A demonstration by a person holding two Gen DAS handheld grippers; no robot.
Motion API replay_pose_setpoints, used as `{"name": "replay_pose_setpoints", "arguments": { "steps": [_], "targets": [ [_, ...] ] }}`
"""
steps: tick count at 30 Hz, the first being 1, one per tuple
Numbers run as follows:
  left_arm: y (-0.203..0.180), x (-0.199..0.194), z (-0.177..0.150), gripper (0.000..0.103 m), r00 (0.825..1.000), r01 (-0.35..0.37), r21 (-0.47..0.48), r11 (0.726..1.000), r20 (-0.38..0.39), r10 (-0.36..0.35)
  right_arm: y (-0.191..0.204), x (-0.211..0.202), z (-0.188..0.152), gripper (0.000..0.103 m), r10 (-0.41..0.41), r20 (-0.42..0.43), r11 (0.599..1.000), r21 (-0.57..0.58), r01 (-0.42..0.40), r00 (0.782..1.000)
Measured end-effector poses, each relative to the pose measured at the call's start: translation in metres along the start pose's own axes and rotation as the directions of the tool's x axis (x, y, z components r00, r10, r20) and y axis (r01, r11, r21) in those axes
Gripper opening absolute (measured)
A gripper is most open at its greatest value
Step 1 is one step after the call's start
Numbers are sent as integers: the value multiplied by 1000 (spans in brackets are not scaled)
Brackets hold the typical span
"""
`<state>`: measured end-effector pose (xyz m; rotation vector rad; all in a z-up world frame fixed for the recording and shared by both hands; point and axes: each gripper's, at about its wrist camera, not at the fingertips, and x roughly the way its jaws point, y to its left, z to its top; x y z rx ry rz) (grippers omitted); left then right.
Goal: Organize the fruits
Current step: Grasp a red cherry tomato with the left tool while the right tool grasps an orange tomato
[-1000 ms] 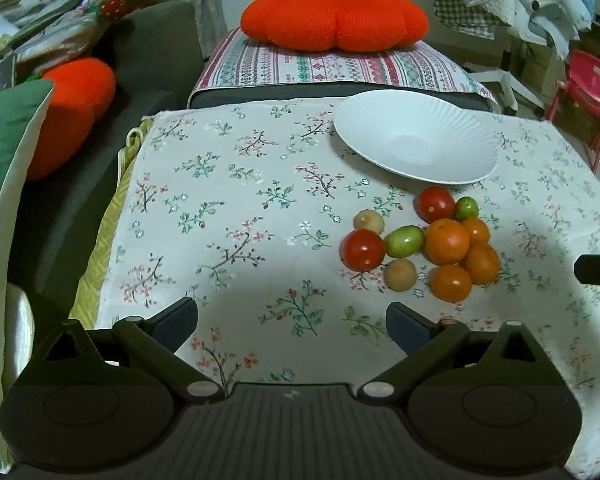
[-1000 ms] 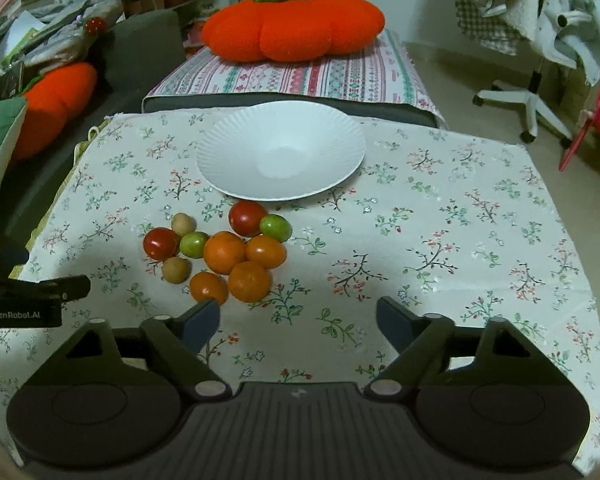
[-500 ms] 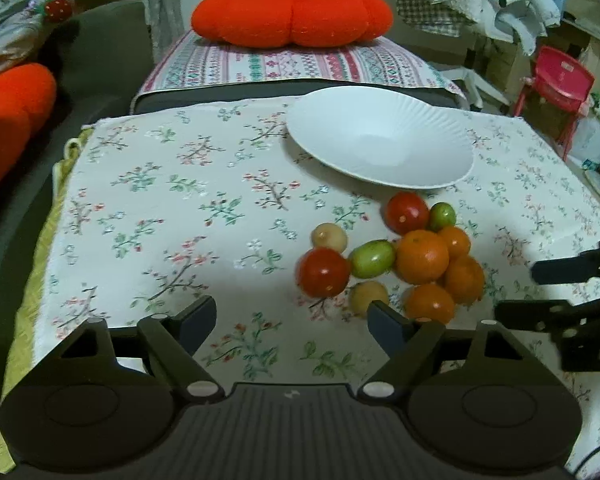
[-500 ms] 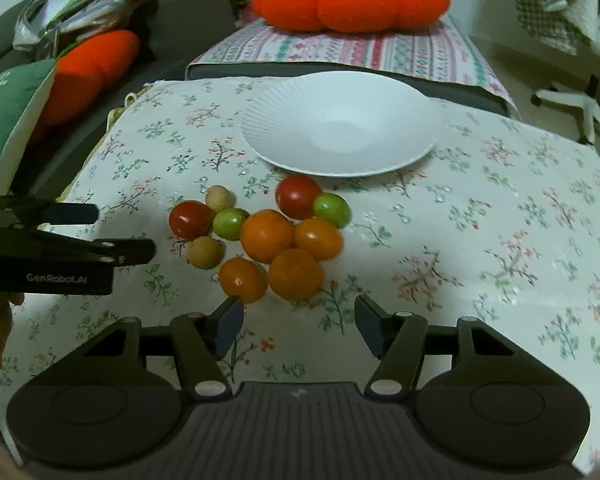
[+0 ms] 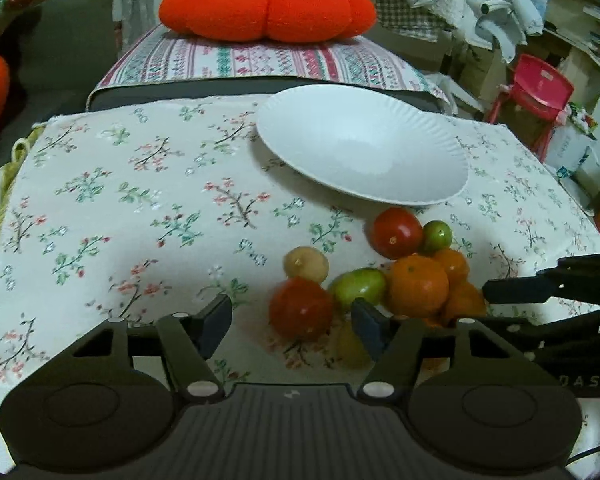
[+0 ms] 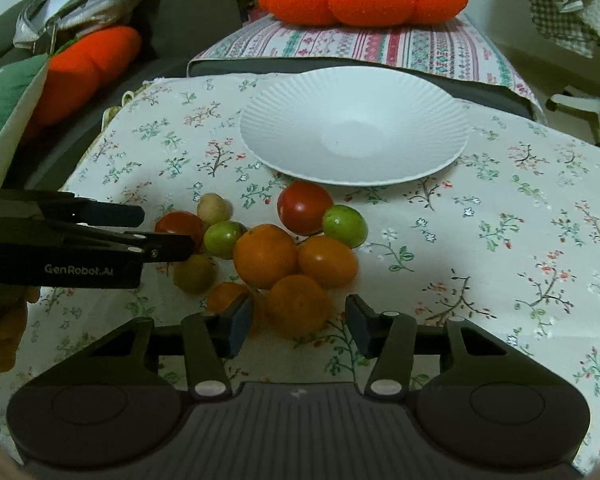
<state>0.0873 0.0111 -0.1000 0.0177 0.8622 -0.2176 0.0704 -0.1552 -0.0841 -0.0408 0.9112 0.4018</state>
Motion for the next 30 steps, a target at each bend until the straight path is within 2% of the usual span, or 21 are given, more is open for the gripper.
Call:
{"name": "replay_pose_setpoints", "arguments": {
  "steps": [5, 8, 13, 15, 20, 25, 30],
  "targets": [
    [1, 7, 1, 48, 1000, 17, 14, 1000, -3, -17, -2, 6, 1, 33, 12, -11, 1000, -3, -12, 1000],
    [5, 12, -1, 39, 999, 31, 11, 999, -36, -30, 1, 8, -1, 32, 4, -16, 1000, -30, -5, 1000],
    [8, 11, 1, 32, 999, 43, 10, 999, -20, -43, 4, 5, -1, 32, 15, -14, 999, -33, -16, 1000],
    [7, 12, 0, 26, 999, 44, 27, 999, -21, -43, 6, 5, -2, 32, 14, -18, 999, -44, -15, 1000],
    [2, 8, -2, 25, 999, 30, 82, 996, -28, -28, 4, 1, -3, 32, 20, -17, 998, -54, -21, 1000],
    [8, 2, 1, 25, 999, 45, 65, 997, -22, -44, -5, -5, -3, 31, 15, 0, 999, -37, -15, 1000],
    [15, -10, 9, 25, 998, 52, 42, 998, 17, -53, -19, -9, -2, 31, 3, 7, 1000, 3, -3, 1000]
  ]
}}
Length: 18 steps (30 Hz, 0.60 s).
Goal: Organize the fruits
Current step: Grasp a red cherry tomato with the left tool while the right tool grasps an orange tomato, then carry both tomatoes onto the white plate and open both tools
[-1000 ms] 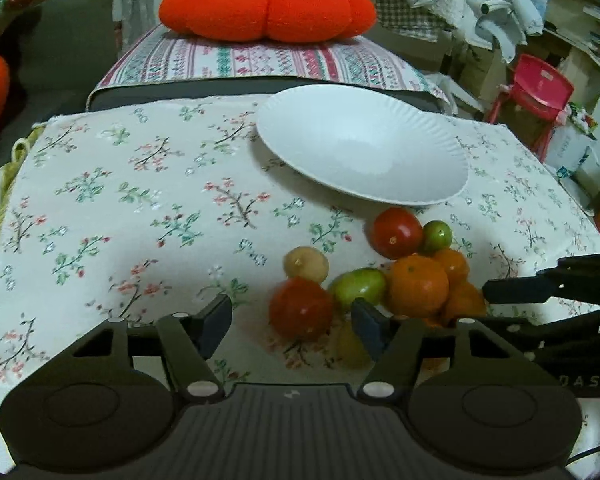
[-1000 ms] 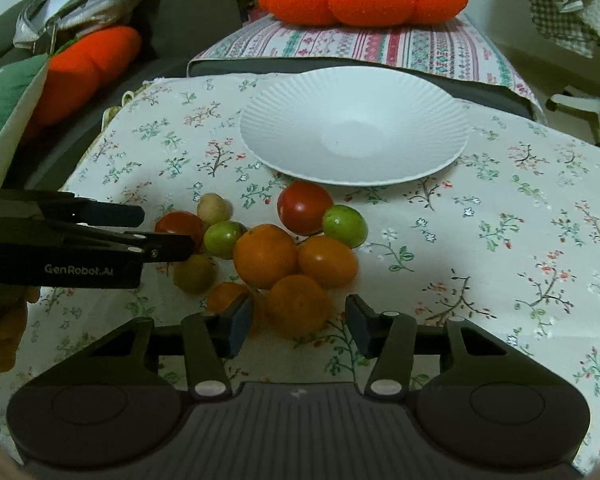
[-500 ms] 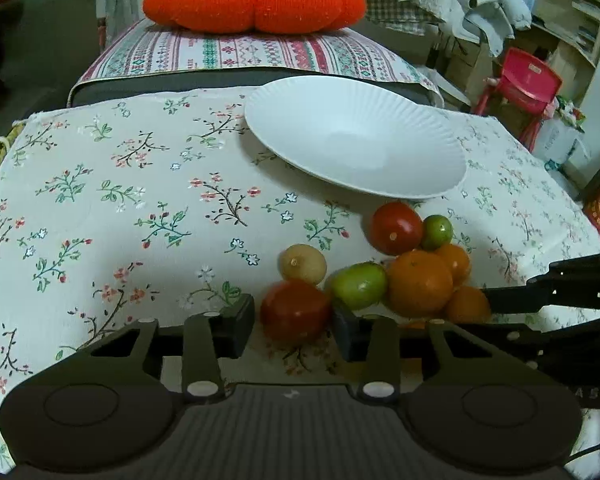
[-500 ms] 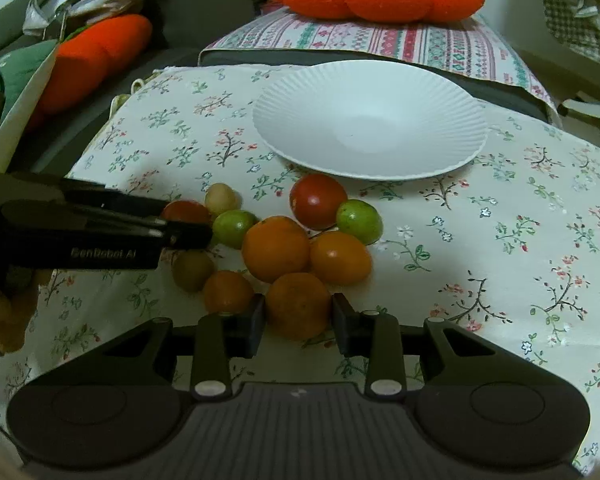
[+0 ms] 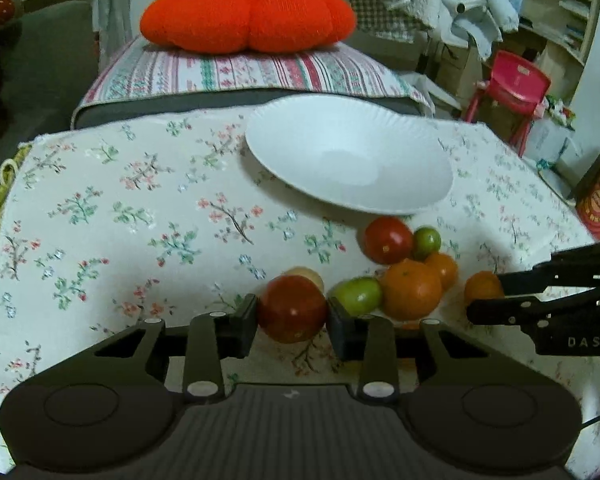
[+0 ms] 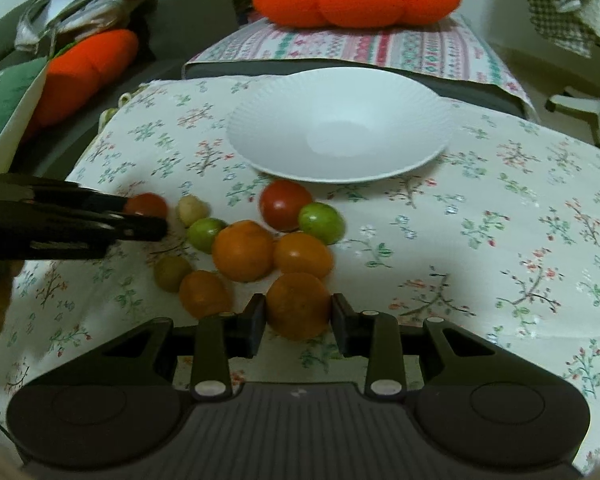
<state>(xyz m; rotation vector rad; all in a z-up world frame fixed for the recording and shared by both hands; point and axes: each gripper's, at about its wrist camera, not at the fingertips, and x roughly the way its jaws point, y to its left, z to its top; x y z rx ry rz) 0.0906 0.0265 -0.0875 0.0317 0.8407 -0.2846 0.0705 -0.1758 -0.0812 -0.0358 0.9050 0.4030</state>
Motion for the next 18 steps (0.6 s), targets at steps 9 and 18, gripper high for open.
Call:
{"name": "replay_pose_setpoints", "arguments": {
  "steps": [9, 18],
  "targets": [
    [3, -5, 17, 25, 999, -7, -47, 999, 53, 9, -24, -13, 12, 31, -42, 65, 995, 97, 36, 997],
    [-16, 3, 42, 25, 994, 4, -1, 1000, 113, -4, -29, -15, 30, 31, -71, 114, 993, 107, 58, 991]
  ]
}}
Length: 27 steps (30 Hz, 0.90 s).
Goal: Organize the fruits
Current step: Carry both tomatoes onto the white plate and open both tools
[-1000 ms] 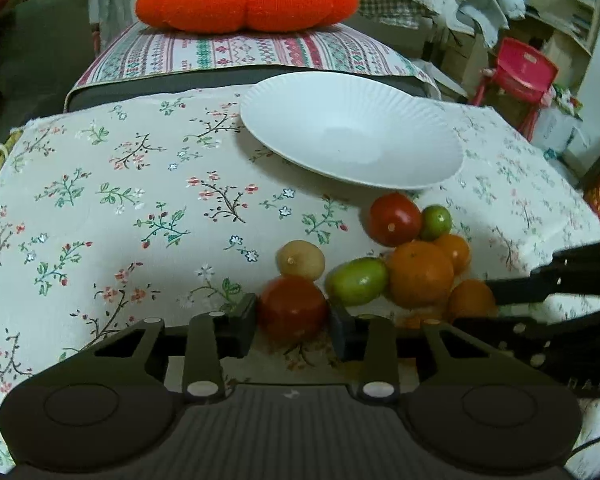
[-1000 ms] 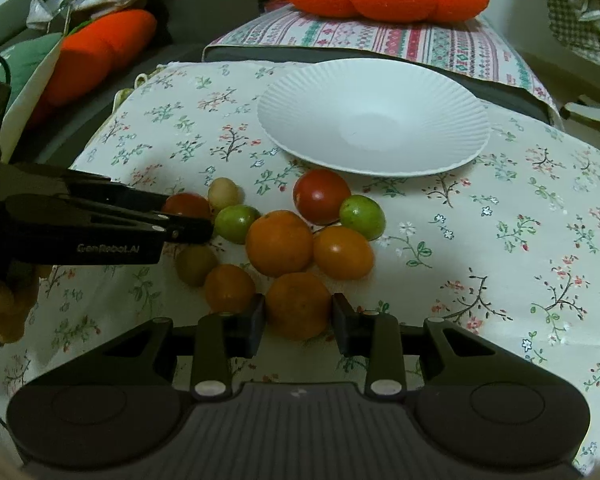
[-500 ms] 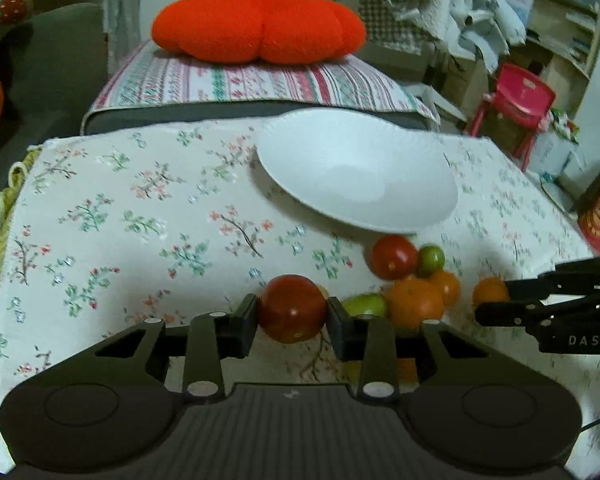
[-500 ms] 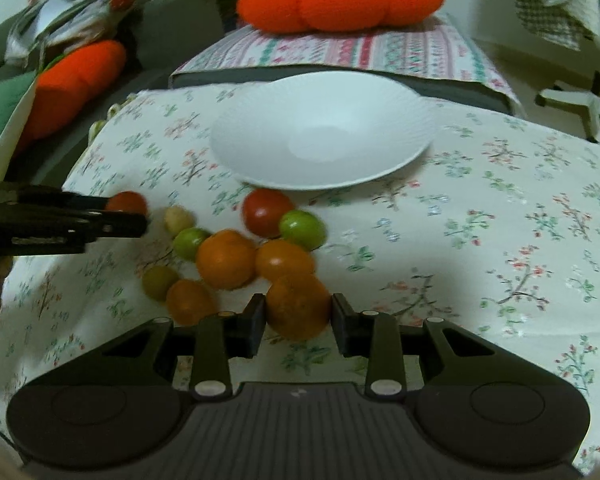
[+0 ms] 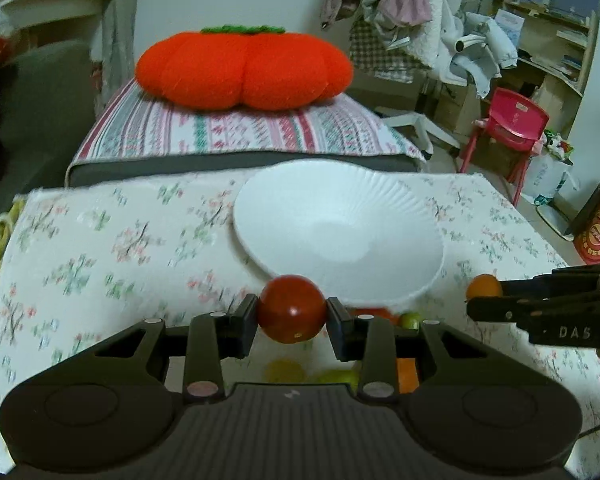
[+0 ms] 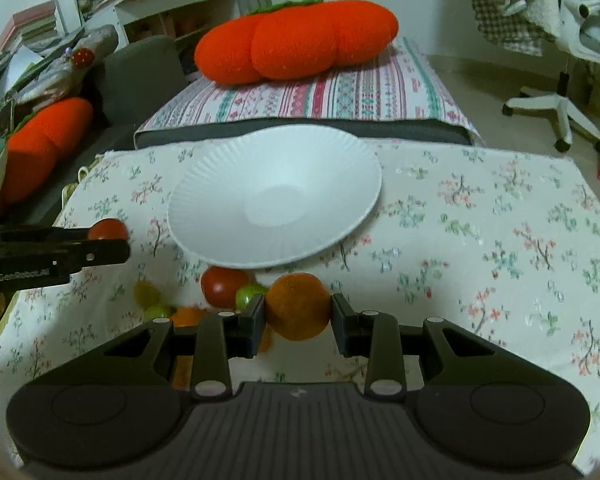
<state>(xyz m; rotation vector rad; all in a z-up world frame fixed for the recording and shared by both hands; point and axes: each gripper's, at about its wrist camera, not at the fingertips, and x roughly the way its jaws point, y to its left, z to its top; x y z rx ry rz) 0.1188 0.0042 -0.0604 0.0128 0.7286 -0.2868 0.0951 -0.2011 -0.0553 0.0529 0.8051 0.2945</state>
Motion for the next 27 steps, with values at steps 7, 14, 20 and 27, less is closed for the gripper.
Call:
{"name": "replay_pose_setpoints", "arguments": {
  "steps": [7, 14, 20, 27],
  "targets": [
    [-17, 26, 21, 25, 1000, 13, 29, 999, 25, -14, 6, 15, 26, 31, 1, 39, 999, -34, 0, 999],
    [-19, 53, 27, 25, 1000, 3, 58, 998, 27, -4, 8, 45, 47, 31, -3, 29, 998, -62, 5, 1000],
    [-18, 69, 25, 25, 1000, -5, 51, 999, 4, 5, 9, 66, 50, 31, -9, 11, 997, -72, 10, 1000],
    [-16, 78, 26, 26, 1000, -4, 39, 999, 2, 4, 6, 72, 44, 32, 3, 34, 997, -74, -1, 999]
  ]
}}
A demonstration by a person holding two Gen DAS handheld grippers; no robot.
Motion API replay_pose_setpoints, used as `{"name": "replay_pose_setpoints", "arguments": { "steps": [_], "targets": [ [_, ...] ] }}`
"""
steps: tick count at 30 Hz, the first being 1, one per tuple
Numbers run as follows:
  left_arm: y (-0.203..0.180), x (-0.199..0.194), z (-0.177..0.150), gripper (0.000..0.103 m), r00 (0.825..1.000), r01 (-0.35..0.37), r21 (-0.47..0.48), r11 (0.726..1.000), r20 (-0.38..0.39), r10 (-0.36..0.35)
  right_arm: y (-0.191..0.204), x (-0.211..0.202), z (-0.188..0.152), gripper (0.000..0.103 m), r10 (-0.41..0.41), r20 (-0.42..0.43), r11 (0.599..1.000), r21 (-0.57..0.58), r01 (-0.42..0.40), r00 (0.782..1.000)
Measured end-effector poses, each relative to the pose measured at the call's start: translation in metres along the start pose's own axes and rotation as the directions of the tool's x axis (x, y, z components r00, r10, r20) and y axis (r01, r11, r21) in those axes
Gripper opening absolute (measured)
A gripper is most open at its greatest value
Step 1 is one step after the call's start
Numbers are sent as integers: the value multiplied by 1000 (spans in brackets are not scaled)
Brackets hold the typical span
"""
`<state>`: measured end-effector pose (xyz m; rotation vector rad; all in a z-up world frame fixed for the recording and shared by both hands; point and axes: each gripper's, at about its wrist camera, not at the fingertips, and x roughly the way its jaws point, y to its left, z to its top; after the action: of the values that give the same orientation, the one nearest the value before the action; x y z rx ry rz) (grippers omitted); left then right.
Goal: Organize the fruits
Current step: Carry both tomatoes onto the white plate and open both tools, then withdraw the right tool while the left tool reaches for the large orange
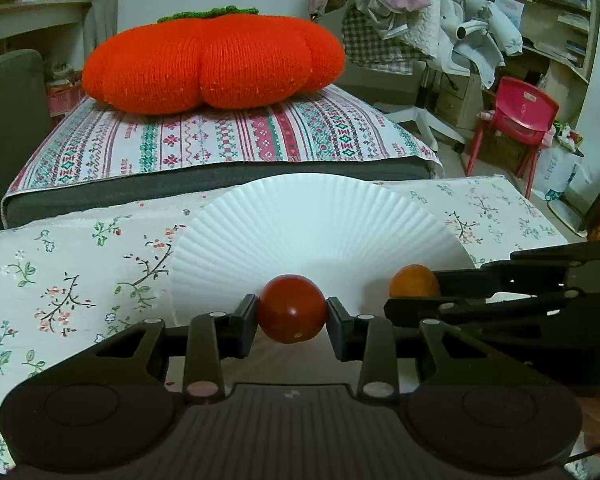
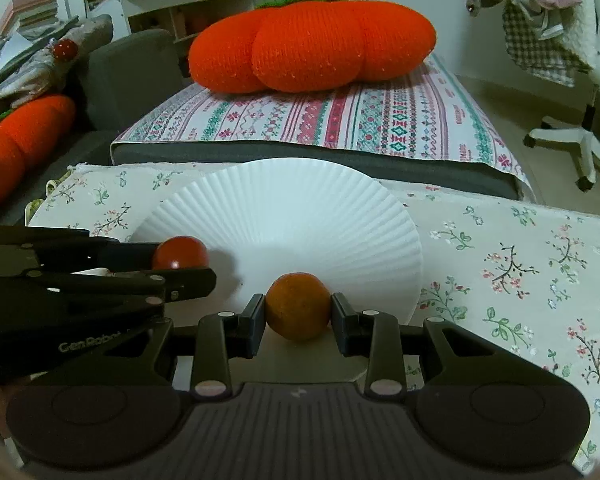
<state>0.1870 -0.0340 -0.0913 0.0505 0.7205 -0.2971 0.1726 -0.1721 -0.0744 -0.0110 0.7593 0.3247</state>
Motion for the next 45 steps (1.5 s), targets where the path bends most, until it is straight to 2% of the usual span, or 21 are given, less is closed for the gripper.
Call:
{"name": "replay_pose_setpoints", "arguments": {
  "steps": [7, 14, 23, 25, 27, 29, 33, 38, 42, 45],
  "targets": [
    [4, -7, 0, 28, 1000, 7, -31, 1000, 13, -7, -2, -4, -3, 34, 27, 20, 999, 31, -28, 999],
    [21, -30, 7, 35, 1000, 9, -64, 998, 17, -8, -7, -17, -1, 35, 3, 16, 999, 54, -4, 1000],
    [34, -68, 5, 51, 998, -66, -60, 996, 0, 66, -11, -42, 7, 57, -6, 12, 993, 116, 4, 1000],
    [36, -79, 4, 54, 997, -77, -75, 994, -6, 77, -4, -47, 8, 58, -3, 5, 995, 102, 2, 1000],
    [37, -90, 2, 60, 996, -89, -90, 992, -7, 89, 3, -53, 9, 60, 5, -5, 996, 85, -4, 1000],
    [35, -100, 0, 66, 995, -95, -97, 991, -10, 94, 11, -59, 9, 68, 25, -19, 997, 71, -24, 999],
    [26, -113, -7, 81, 994, -108, -89, 990, -29, 106, 27, -66, 8, 77, 48, -82, 997, 68, -43, 995],
    [17, -118, -21, 88, 991, -116, -74, 991, -81, 110, 36, -78, 1, 84, 70, -166, 989, 142, -46, 984],
    [18, -122, -30, 89, 990, -106, -74, 992, -103, 98, 30, -87, -9, 85, 89, -180, 976, 214, -49, 980],
    [13, -125, -37, 89, 991, -82, -74, 994, -113, 73, 24, -86, -12, 85, 71, -188, 972, 234, -26, 980]
  ]
}}
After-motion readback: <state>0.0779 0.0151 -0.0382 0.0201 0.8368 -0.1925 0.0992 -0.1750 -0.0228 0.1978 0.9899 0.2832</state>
